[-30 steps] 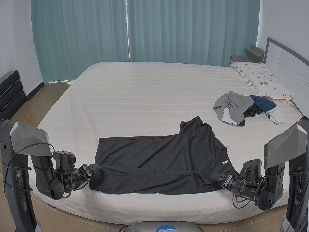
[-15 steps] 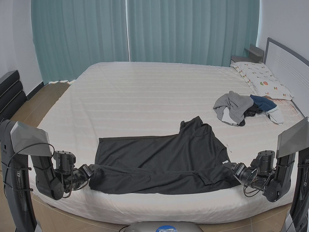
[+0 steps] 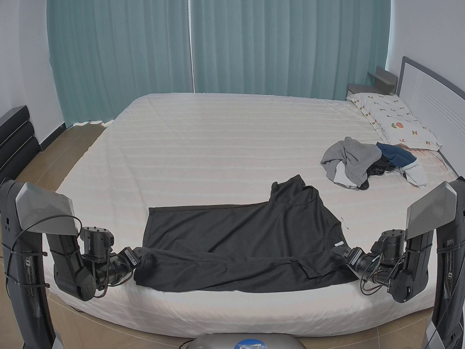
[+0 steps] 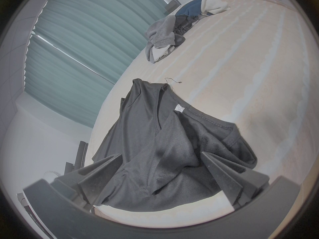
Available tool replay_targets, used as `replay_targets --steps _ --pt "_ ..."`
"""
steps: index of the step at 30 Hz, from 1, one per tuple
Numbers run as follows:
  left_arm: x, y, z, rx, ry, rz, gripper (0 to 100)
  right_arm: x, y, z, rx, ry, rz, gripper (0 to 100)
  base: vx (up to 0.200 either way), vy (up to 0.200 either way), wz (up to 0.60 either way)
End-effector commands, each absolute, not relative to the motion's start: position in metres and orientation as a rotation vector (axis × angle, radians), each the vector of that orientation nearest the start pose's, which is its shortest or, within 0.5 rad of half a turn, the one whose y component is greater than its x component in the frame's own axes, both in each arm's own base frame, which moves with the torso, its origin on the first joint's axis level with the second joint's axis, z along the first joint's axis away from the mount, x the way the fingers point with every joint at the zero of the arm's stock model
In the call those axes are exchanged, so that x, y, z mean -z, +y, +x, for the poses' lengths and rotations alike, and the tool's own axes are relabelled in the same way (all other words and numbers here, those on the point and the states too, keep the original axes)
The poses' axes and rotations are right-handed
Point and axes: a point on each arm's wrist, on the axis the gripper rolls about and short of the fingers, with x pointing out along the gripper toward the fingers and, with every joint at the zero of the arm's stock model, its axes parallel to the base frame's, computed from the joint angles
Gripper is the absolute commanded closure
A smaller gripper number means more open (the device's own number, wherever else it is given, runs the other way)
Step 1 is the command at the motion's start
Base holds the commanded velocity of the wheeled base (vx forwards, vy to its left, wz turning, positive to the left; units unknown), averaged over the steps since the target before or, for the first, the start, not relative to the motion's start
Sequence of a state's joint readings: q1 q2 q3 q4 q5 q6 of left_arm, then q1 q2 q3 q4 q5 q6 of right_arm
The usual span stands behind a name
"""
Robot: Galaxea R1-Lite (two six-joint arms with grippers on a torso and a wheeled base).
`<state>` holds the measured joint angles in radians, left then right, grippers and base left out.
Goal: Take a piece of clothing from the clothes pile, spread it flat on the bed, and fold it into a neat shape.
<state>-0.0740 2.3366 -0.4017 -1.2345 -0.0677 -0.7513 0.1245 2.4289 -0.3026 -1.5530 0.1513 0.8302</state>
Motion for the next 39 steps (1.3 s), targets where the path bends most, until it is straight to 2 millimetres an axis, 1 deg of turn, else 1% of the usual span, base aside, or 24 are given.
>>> replay_targets --steps 1,4,5,21,29,33,36,39 --pt "0.04 -0.023 0.294 -0.135 0.718 -0.717 0 0.054 0.036 0.284 -0.002 0.657 0.813 0 0.0 0.0 0.0" --pt "0.04 -0.023 0.294 -0.135 0.718 -0.717 0 0.054 0.036 0.284 -0.005 0.657 0.814 0 0.0 0.0 0.0" --pt "0.04 -0.023 0.294 -0.135 0.718 -0.717 0 0.054 0.036 0.284 -0.005 0.657 0.814 100 0.0 0.0 0.0" --pt "0.04 -0.023 0.294 -0.135 0.718 -0.717 0 0.051 0.035 0.28 0.004 0.659 0.822 100 0.0 0.0 0.0" --pt "0.04 -0.023 0.294 -0.135 0.718 -0.717 0 0.04 0.024 0.266 0.034 0.662 0.819 100 0.0 0.0 0.0" --pt "0.04 -0.023 0.294 -0.135 0.718 -0.717 0 0.04 0.019 0.265 0.04 0.662 0.794 100 0.0 0.0 0.0" --pt "0.04 -0.023 0.294 -0.135 0.718 -0.717 0 0.044 0.016 0.26 0.024 0.694 0.747 100 0.0 0.0 0.0" --pt "0.04 -0.023 0.294 -0.135 0.718 -0.717 0 0.047 0.015 0.26 0.027 0.702 0.743 100 0.0 0.0 0.0"
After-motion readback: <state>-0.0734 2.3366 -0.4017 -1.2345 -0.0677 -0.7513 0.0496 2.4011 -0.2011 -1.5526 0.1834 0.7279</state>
